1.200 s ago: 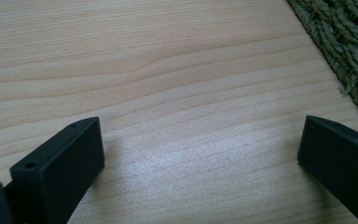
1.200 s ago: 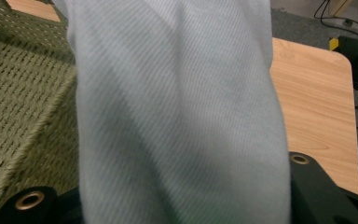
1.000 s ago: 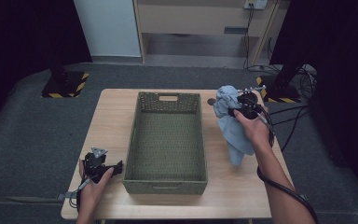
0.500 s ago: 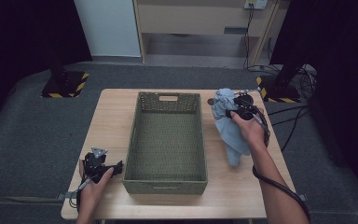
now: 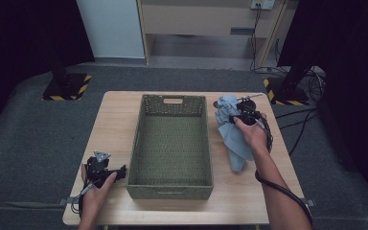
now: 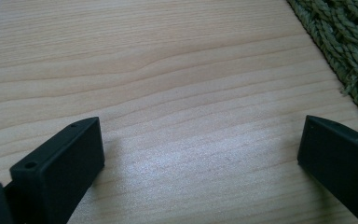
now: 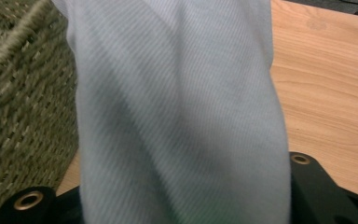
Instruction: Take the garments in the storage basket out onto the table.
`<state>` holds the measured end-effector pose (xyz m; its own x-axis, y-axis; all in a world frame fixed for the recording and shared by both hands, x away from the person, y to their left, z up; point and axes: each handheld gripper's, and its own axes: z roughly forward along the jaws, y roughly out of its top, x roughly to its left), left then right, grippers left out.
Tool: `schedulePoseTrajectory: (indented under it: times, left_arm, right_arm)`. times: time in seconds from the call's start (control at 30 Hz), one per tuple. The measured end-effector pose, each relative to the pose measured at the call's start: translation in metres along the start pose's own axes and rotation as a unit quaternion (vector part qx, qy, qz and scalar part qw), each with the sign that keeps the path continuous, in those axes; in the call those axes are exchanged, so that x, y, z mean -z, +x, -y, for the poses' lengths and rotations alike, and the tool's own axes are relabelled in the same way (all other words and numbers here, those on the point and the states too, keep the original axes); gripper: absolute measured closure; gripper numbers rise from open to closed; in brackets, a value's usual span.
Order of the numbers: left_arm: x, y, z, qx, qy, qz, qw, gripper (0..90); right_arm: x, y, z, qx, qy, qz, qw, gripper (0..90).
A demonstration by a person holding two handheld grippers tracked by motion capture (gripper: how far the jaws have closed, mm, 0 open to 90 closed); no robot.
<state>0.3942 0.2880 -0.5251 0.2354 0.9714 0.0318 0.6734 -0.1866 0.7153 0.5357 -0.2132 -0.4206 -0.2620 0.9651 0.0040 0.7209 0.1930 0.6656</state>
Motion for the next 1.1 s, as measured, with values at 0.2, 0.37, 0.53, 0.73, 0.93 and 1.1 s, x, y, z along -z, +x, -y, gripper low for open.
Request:
schedulePoseTrajectory:
  times: [0.2,0.37,0.53,0.73,0.93,1.1]
  left_arm:
    - [0.0,0.0,0.0,0.0,0.0,0.0,1.0,0.0]
    - [0.0,0.0,0.0,0.0,0.0,0.0,1.0,0.0]
    - [0.0,0.0,0.0,0.0,0.0,0.0,1.0,0.0]
    - [0.0,0.0,0.0,0.0,0.0,0.0,1.0,0.0]
    - [0.0,0.0,0.0,0.0,0.0,0.0,1.0,0.0]
    - [0.0,0.0,0.0,0.0,0.0,0.0,1.0,0.0]
  right_arm:
    - [-0.011,0.001,0.005,-0.003,0.004,0.0,1.0,55.9]
    - [-0.018,0.002,0.007,-0.004,0.008,0.0,1.0,55.8]
    - [-0.022,0.002,0.008,-0.008,0.009,0.0,0.9999,55.6]
    - [-0.031,0.004,0.009,-0.011,0.015,0.0,0.9998,55.0]
    - [-0.039,0.005,0.011,-0.013,0.022,0.0,0.9997,54.7]
    - [-0.045,0.005,0.013,-0.018,0.027,0.001,0.9995,54.4]
